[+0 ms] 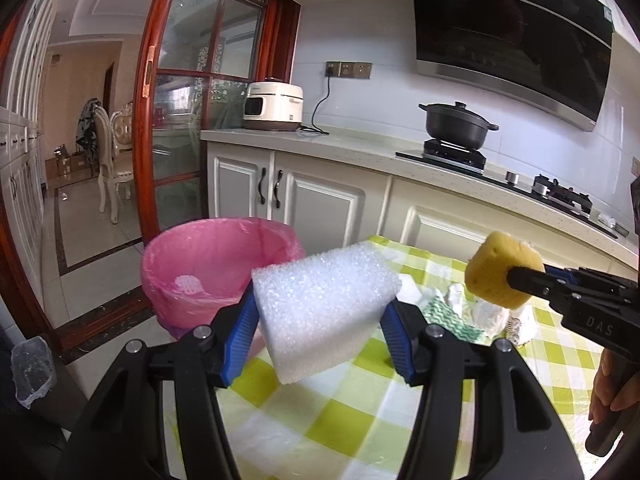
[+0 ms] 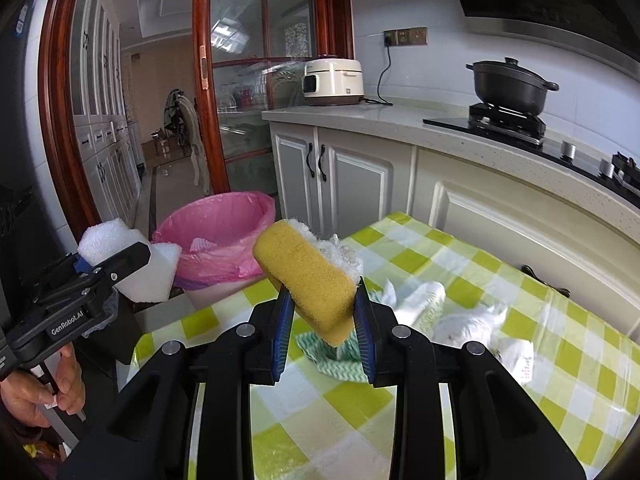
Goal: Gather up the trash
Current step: 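Grasp the white foam block with the left gripper while the right gripper grasps the yellow sponge, then open both grippers over the pink bin to drop the foam block and sponge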
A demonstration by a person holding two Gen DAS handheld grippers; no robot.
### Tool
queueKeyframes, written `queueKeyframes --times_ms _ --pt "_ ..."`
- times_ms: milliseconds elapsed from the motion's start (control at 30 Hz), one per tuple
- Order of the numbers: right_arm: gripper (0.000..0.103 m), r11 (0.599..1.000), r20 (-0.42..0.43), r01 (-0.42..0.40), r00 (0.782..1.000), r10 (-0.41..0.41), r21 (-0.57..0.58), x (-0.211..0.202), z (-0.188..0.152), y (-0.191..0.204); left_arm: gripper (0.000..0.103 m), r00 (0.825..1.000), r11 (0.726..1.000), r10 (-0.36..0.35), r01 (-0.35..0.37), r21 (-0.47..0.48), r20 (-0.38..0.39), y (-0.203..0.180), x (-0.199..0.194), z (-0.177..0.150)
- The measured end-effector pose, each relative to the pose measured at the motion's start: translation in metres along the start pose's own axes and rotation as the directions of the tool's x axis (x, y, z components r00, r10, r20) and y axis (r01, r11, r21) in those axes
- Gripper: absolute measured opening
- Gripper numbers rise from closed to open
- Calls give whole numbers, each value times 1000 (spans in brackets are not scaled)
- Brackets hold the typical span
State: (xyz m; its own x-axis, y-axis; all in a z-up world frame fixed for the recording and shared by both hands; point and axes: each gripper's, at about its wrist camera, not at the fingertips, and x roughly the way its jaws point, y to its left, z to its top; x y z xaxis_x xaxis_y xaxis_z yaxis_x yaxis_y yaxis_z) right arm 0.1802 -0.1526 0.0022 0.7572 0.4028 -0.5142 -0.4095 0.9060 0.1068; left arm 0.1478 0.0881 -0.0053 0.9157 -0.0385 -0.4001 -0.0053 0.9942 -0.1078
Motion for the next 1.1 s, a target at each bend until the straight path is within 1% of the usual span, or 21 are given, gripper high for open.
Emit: queueKeyframes --times_ms 200,367,633,767,933,1100 --pt "29 998 -6 -50 999 50 -25 27 19 18 56 1000 1000 13 -13 -10 19 15 1 19" --pt "29 994 -20 -99 995 99 -45 56 33 37 56 999 999 34 -34 2 24 29 15 31" --pt "29 982 -33 -172 985 170 -80 107 64 64 56 995 995 98 -98 -1 4 70 61 50" --pt "29 974 -42 -205 978 202 -92 134 77 73 56 993 993 116 -116 -11 -3 90 84 59" --pt "29 965 -61 -248 968 243 -86 171 92 80 56 993 992 118 -119 -36 -24 116 117 65" --pt "30 955 -92 -285 956 278 -79 207 96 87 56 990 989 133 -136 -57 -51 138 146 64"
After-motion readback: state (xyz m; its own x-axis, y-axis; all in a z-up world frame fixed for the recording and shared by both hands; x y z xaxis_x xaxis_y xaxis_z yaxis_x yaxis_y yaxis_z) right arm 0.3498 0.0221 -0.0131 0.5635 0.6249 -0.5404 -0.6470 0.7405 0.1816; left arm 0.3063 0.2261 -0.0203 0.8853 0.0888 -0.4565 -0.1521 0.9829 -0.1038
